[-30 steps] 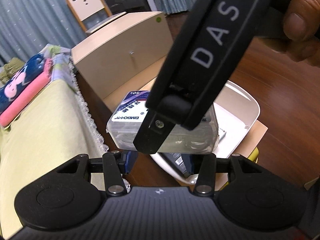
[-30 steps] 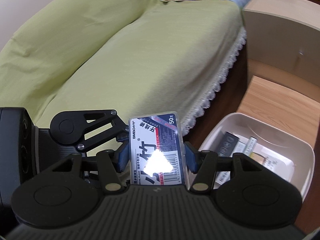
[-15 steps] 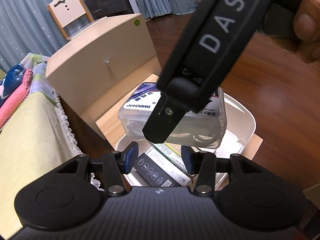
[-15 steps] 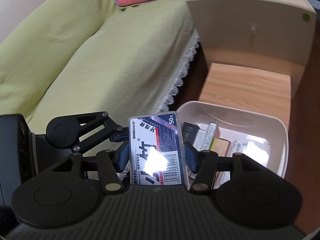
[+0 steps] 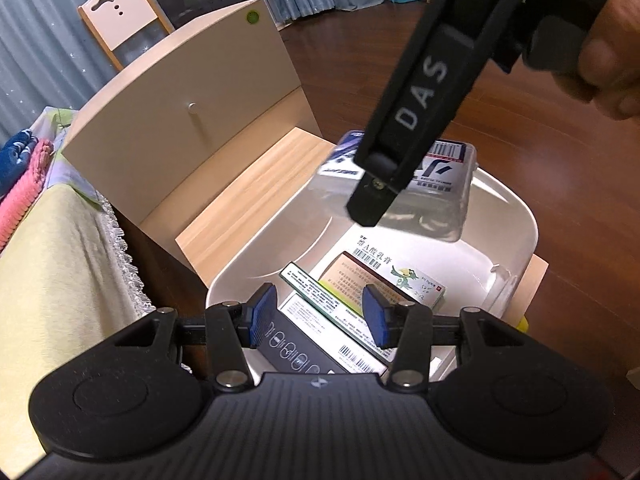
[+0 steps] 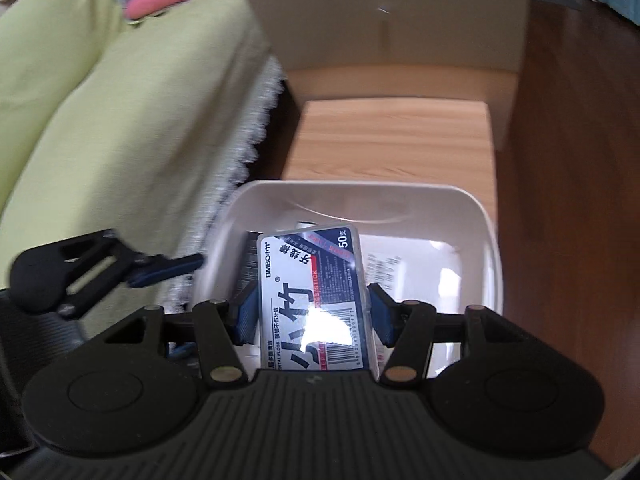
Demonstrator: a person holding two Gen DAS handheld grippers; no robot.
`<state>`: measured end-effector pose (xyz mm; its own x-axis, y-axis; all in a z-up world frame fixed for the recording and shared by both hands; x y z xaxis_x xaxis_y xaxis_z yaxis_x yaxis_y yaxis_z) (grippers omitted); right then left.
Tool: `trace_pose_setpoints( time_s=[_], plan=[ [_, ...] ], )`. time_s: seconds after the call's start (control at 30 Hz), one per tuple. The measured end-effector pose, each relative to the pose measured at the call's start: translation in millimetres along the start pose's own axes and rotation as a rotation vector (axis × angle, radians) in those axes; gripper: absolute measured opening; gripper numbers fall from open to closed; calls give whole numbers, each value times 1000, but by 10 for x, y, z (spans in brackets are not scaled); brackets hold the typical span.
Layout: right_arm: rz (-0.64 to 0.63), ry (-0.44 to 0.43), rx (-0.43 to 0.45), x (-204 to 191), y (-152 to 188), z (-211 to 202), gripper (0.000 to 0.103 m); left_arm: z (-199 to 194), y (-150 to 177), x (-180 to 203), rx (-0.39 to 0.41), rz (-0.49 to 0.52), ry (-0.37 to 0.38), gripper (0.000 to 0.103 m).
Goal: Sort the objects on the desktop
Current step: 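Lower the floss-pick box with the right gripper into the basin beside the boxes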
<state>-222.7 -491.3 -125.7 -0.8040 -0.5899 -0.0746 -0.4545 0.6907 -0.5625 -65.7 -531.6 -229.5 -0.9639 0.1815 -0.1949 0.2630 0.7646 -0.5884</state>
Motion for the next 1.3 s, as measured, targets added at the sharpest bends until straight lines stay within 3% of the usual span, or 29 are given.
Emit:
trace_pose_setpoints(
  time_s=[0.4, 0.53, 0.87, 1.1, 1.3],
  plan=[
    [92, 97, -69, 309, 260, 440, 53, 175, 45, -87, -1, -85, -4, 53],
    [115, 116, -75, 358, 333, 547, 53, 247, 60, -150, -21, -119, -43, 53],
    [117, 178, -115, 432, 468, 765, 53, 444, 230, -182, -125, -19, -187, 53],
    [87, 224, -140, 444, 462, 878, 53, 524, 363, -145, -172, 178, -291, 53],
    [79, 265, -149, 467, 477, 965, 53, 554, 397, -166, -189, 207, -325, 53]
  ],
)
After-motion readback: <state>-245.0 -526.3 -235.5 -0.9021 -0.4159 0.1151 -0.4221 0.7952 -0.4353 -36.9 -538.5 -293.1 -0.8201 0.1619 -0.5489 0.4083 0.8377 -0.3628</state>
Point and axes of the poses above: each gripper's, at about its wrist camera, not at the fingertips, and z roughly the way its jaws point, x to its right, y to its underside, the point moved 7 cm from there along z, roughly the way its jaws point, and after that the axes turned 12 degrees about -z, right-handed, at the moved point
